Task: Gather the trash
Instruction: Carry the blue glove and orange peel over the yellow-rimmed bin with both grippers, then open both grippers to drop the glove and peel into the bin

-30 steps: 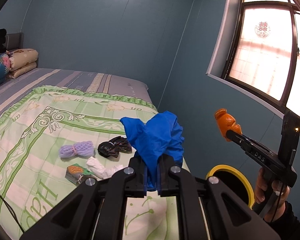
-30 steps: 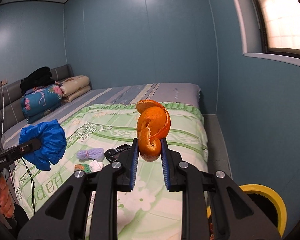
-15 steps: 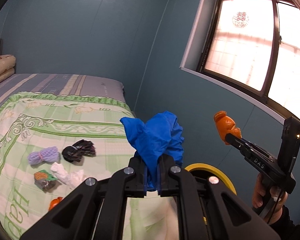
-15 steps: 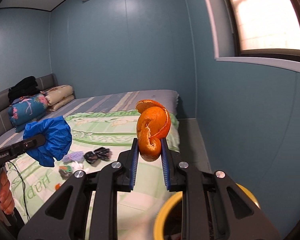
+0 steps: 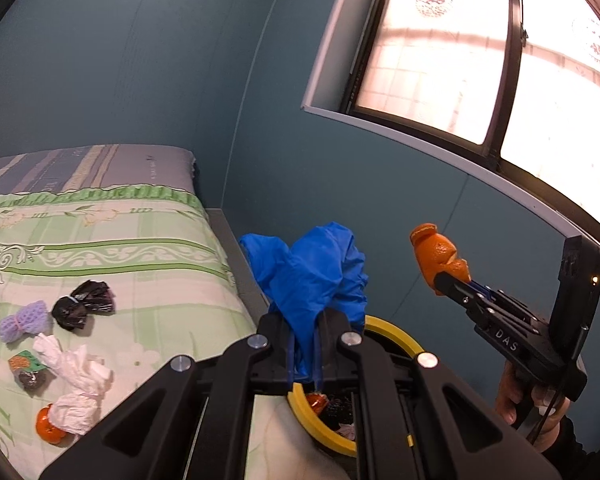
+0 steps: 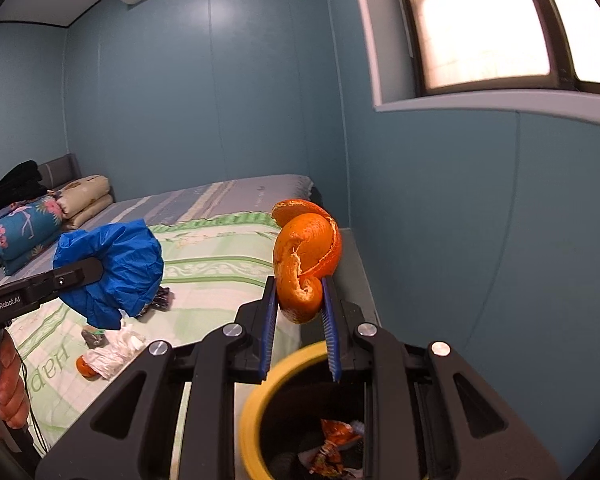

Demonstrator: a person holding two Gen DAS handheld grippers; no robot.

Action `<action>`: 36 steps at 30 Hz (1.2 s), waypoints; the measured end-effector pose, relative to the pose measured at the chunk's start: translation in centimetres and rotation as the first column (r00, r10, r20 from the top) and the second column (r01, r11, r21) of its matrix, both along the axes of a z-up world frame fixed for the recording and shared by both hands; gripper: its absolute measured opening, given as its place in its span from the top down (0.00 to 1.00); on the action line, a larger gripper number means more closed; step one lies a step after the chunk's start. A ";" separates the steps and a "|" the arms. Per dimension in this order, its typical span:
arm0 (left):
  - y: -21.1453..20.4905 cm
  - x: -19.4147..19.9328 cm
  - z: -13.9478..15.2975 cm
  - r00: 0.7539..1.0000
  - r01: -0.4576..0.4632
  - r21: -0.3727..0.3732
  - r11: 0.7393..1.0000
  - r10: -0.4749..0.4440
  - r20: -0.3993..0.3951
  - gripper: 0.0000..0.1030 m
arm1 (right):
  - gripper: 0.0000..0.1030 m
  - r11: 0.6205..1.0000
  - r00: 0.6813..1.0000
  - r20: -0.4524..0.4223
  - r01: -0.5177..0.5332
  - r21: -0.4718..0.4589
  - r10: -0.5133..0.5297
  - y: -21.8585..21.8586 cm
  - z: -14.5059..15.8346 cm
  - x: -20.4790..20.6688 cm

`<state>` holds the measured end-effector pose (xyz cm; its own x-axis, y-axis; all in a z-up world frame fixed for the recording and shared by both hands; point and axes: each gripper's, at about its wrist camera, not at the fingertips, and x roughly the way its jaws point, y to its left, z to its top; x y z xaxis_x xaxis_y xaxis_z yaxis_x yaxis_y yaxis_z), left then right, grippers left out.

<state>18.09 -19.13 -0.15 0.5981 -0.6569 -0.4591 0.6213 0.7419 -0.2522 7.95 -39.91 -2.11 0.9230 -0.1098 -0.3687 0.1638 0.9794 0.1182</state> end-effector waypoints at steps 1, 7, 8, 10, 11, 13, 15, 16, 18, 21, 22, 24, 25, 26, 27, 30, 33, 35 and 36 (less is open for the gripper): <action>-0.6 -0.1 -0.2 1.000 0.011 0.001 1.000 -0.011 -0.004 0.95 | 0.80 1.000 1.000 -0.007 0.009 0.001 -0.009 -0.4 -0.3 -0.2; -4.0 -0.4 -2.0 0.997 0.062 0.009 0.998 -0.061 -0.042 0.95 | 0.80 0.998 0.998 -0.048 0.051 0.022 -0.049 -2.8 -2.3 -1.8; -4.5 -0.4 -2.3 0.996 0.070 0.013 0.997 -0.069 -0.049 0.95 | 0.80 0.998 0.997 -0.054 0.057 0.023 -0.055 -3.1 -2.6 -1.9; -5.5 -0.5 -2.9 0.995 0.084 0.022 0.996 -0.082 -0.060 0.95 | 0.80 0.997 0.996 -0.067 0.067 0.028 -0.065 -3.7 -3.2 -2.3; -6.0 -0.5 -3.2 0.994 0.092 0.026 0.995 -0.090 -0.066 0.95 | 0.80 0.997 0.995 -0.074 0.072 0.033 -0.069 -3.9 -3.4 -2.4; -6.9 -0.5 -3.8 0.992 0.104 0.036 0.994 -0.101 -0.076 0.95 | 0.80 0.996 0.993 -0.086 0.081 0.038 -0.078 -4.3 -3.9 -2.6; -7.7 -0.5 -4.5 0.990 0.116 0.046 0.992 -0.111 -0.090 0.95 | 0.80 0.995 0.991 -0.098 0.090 0.045 -0.085 -4.8 -4.5 -2.8; -8.2 -0.6 -4.9 0.989 0.120 0.050 0.992 -0.115 -0.094 0.95 | 0.80 0.994 0.990 -0.110 0.094 0.051 -0.088 -5.0 -4.8 -2.9; -8.8 -0.6 -5.6 0.987 0.129 0.061 0.990 -0.122 -0.108 0.94 | 0.80 0.993 0.988 -0.127 0.099 0.060 -0.091 -5.1 -5.2 -2.8; -9.8 -0.5 -6.8 0.982 0.144 0.075 0.987 -0.134 -0.132 0.94 | 0.80 0.992 0.984 -0.151 0.106 0.068 -0.095 -5.6 -6.1 -3.2; -10.2 -0.4 -7.2 0.981 0.149 0.082 0.985 -0.137 -0.139 0.94 | 0.80 0.992 0.983 -0.157 0.106 0.071 -0.094 -5.5 -6.3 -3.2; -10.7 -0.4 -7.9 0.978 0.156 0.093 0.983 -0.141 -0.151 0.94 | 0.80 0.991 0.981 -0.170 0.107 0.076 -0.093 -5.5 -6.7 -3.2; -10.9 -0.3 -8.2 0.978 0.157 0.097 0.983 -0.141 -0.156 0.94 | 0.80 0.991 0.980 -0.176 0.109 0.079 -0.094 -5.5 -6.9 -3.2; -11.1 -0.3 -8.5 0.977 0.159 0.102 0.982 -0.141 -0.161 0.94 | 0.80 0.991 0.978 -0.187 0.109 0.079 -0.093 -5.6 -7.2 -3.2; -11.4 -0.2 -9.0 0.975 0.161 0.108 0.981 -0.141 -0.171 0.94 | 0.80 0.991 0.976 -0.197 0.110 0.082 -0.092 -5.8 -7.7 -3.2; -11.9 0.3 -10.1 0.968 0.173 0.111 0.979 -0.147 -0.205 0.94 | 0.80 0.990 0.970 -0.226 0.112 0.087 -0.089 -5.8 -8.2 -2.9; -12.3 0.3 -11.1 0.965 0.178 0.126 0.976 -0.148 -0.216 0.94 | 0.79 0.987 0.962 -0.258 0.122 0.102 -0.092 -6.1 -8.8 -2.4; -12.6 0.4 -11.6 0.964 0.181 0.136 0.974 -0.148 -0.223 0.94 | 0.78 0.986 0.959 -0.268 0.128 0.108 -0.095 -6.3 -9.1 -2.3; -12.6 0.4 -11.6 0.964 0.180 0.138 0.974 -0.147 -0.224 0.94 | 0.77 0.986 0.958 -0.271 0.129 0.108 -0.096 -6.3 -9.2 -2.2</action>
<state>18.49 -31.74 -11.80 0.3672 -0.6480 -0.6673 0.6824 0.6752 -0.2802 5.71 -46.23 -11.33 0.7751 -0.1458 -0.6148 0.3138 0.9333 0.1744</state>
